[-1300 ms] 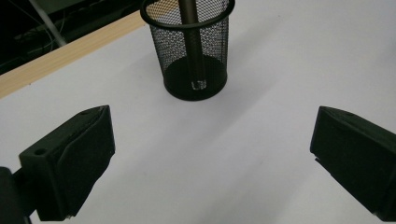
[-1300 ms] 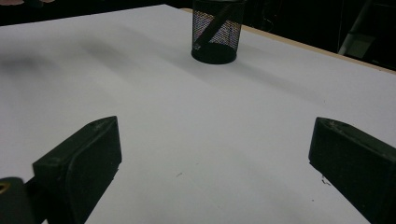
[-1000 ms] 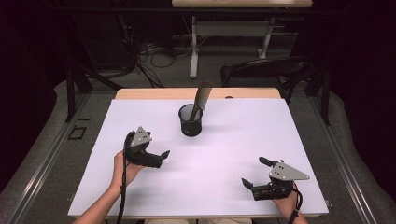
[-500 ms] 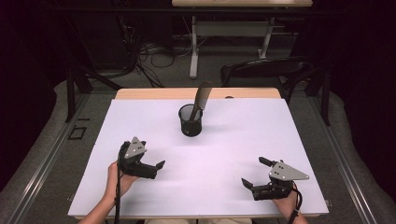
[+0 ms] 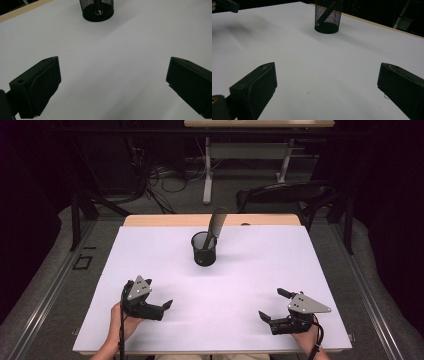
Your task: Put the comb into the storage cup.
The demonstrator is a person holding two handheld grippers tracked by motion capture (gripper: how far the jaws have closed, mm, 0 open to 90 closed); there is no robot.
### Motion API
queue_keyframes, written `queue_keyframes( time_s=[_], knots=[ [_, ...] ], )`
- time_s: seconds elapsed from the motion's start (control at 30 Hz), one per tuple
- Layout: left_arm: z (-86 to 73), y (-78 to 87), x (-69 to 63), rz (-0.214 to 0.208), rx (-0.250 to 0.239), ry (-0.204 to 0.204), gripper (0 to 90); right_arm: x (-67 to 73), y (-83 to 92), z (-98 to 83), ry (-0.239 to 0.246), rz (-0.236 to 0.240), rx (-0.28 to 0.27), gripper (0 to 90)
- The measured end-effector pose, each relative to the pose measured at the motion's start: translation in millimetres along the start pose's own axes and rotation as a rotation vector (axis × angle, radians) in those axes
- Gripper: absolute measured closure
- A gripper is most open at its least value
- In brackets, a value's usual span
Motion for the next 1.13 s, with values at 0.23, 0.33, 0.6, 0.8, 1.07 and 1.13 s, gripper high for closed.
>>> queue_keyframes(
  time_s=[0.23,0.33,0.6,0.8,1.07,1.13],
  knots=[
    [-9.1,5.1,-0.2,0.018,-0.020,0.002,0.0,0.5,-0.3,-0.1,0.000,0.002,0.001,2.0],
    [-13.6,7.0,0.0,0.030,-0.024,0.006,0.0,0.5,-0.4,-0.2,-0.001,0.002,0.003,2.0],
    [-26.3,12.0,-1.8,0.033,-0.026,0.019,0.0,0.9,-0.6,-0.2,0.000,0.003,0.001,2.0],
    [-31.8,19.9,-3.9,0.059,-0.061,0.024,0.0,1.0,-0.4,0.0,0.005,0.003,0.002,2.0],
    [-33.5,18.7,-2.7,0.054,-0.054,0.029,0.0,3.1,-0.5,0.5,0.010,0.017,-0.006,1.9],
    [-34.0,18.2,-2.0,0.052,-0.052,0.032,0.0,2.8,0.1,0.7,0.011,0.017,-0.006,1.9]
  ],
)
Point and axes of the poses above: each handheld gripper's, and its own axes: y roughly backward along the jaws, z roughly out of its top, x roughly to its left, the point moved 5 cm from there along -y, roughly forward along the jaws, and after that the axes turned 2 degrees about y, right-handed, at the moved point
